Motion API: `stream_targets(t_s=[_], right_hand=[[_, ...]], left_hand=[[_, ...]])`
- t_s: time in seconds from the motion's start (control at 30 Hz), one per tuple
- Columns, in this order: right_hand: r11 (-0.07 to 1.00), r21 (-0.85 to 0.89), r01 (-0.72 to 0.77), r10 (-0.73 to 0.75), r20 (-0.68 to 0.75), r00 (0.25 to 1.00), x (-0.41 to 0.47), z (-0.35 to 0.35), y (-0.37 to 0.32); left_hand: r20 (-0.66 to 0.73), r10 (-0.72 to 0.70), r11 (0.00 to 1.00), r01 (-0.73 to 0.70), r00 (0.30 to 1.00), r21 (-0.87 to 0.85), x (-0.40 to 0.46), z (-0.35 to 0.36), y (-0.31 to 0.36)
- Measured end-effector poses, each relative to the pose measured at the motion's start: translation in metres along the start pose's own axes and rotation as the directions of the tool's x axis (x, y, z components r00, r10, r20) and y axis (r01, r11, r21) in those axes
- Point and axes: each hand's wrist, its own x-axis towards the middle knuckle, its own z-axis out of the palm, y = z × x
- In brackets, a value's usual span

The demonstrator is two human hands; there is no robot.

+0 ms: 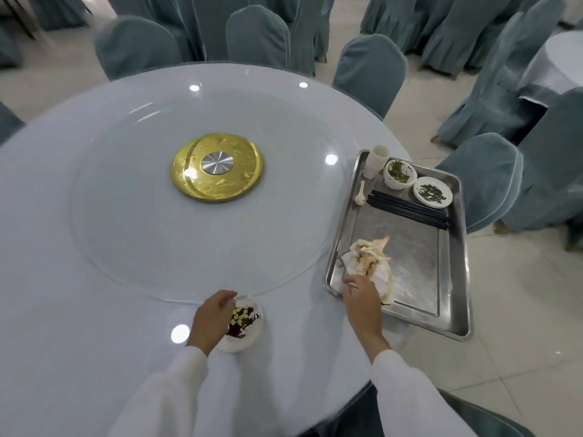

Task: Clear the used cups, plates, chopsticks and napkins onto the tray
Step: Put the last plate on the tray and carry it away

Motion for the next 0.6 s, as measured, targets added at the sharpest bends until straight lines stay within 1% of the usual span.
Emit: stream_targets(t_s=[0.07,0.17,0.23,0.33,0.47,0.6], right_hand=[[0.998,0.048,-0.051,0.046,0.091,0.995,-0.018,0.015,-0.013],[0.986,0.09,-0.143,0.117,0.247,0.962,-0.048,0.036,-0.025],[0.97,0.111,-0.218,0.167,0.351,0.922,-0.067,0.051,-0.028],[0.916,0.123,-0.381,0.278,0.49,0.826,-0.092,0.074,-0.031],[0.848,0.108,-0.519,0.379,0.561,0.736,-0.115,0.095,-0.035],[0.808,0.097,-0.581,0.416,0.604,0.68,-0.121,0.111,-0.043]], left_hand=[[-0.031,-0.032,0.999,0.031,0.999,-0.033,-0.005,-0.014,-0.018],[-0.062,-0.066,0.996,0.061,0.996,-0.072,-0.011,-0.023,-0.037],[-0.071,-0.094,0.993,0.089,0.993,-0.074,-0.015,-0.026,-0.048],[-0.069,-0.148,0.988,0.144,0.986,-0.063,-0.019,-0.03,-0.062],[-0.027,-0.213,0.973,0.21,0.977,-0.092,-0.021,-0.03,-0.078],[-0.006,-0.281,0.95,0.277,0.96,-0.141,-0.02,-0.027,-0.091]])
